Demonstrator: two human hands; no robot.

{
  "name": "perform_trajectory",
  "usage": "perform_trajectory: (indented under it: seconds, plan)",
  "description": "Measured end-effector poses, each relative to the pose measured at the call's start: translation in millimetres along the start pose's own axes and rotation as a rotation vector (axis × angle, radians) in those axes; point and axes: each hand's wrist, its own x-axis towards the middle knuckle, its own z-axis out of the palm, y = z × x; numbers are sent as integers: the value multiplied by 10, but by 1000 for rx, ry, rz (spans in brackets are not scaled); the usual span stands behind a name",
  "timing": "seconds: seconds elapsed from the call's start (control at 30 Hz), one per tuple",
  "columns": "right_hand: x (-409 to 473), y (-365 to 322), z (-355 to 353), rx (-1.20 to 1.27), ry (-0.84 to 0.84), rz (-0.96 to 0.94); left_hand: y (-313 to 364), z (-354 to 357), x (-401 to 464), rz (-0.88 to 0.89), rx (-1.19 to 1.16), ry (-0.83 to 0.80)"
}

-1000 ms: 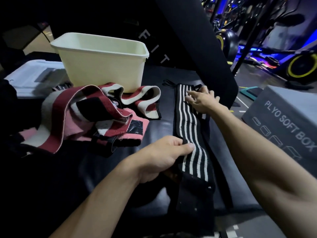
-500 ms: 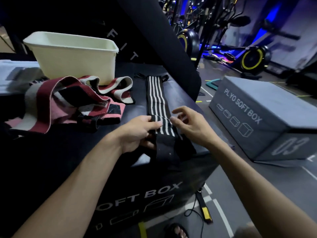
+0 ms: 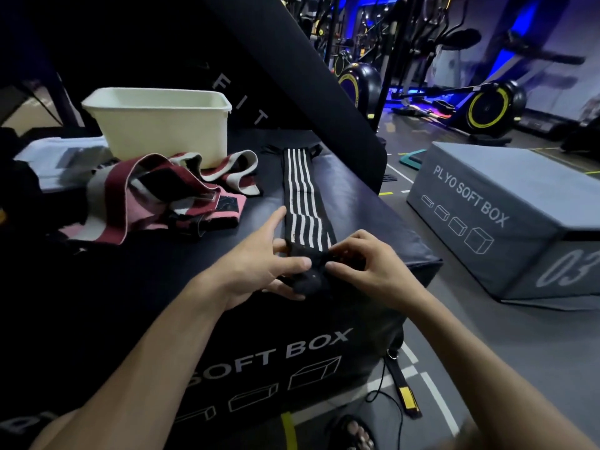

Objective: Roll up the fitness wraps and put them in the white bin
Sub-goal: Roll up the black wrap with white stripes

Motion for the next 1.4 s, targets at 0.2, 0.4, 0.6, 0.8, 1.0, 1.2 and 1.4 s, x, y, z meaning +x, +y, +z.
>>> perform_trajectory:
  seconds: [0.2, 0.4, 0.6, 0.8, 1.0, 1.2, 1.4]
  plan:
    - [-121, -15, -116, -27, -51, -107, -60, 93, -22, 90, 47, 146]
    - [-314, -1, -62, -274, -132, -269, -117, 203, 23, 38, -101, 123]
    - [-325, 45, 136, -263, 205, -400, -41, 203, -25, 1, -322, 58]
    - [-371, 3, 122, -306, 211, -442, 16, 152, -37, 74, -413, 60]
    - [-373, -32, 144, -160, 101, -442, -42, 195, 24, 99, -274, 126]
    - [-392, -62, 86, 26, 88, -313, -125, 237, 97, 94, -117, 193]
    - [-429, -115, 82, 61, 56, -289, -244, 239, 192, 85, 141, 277]
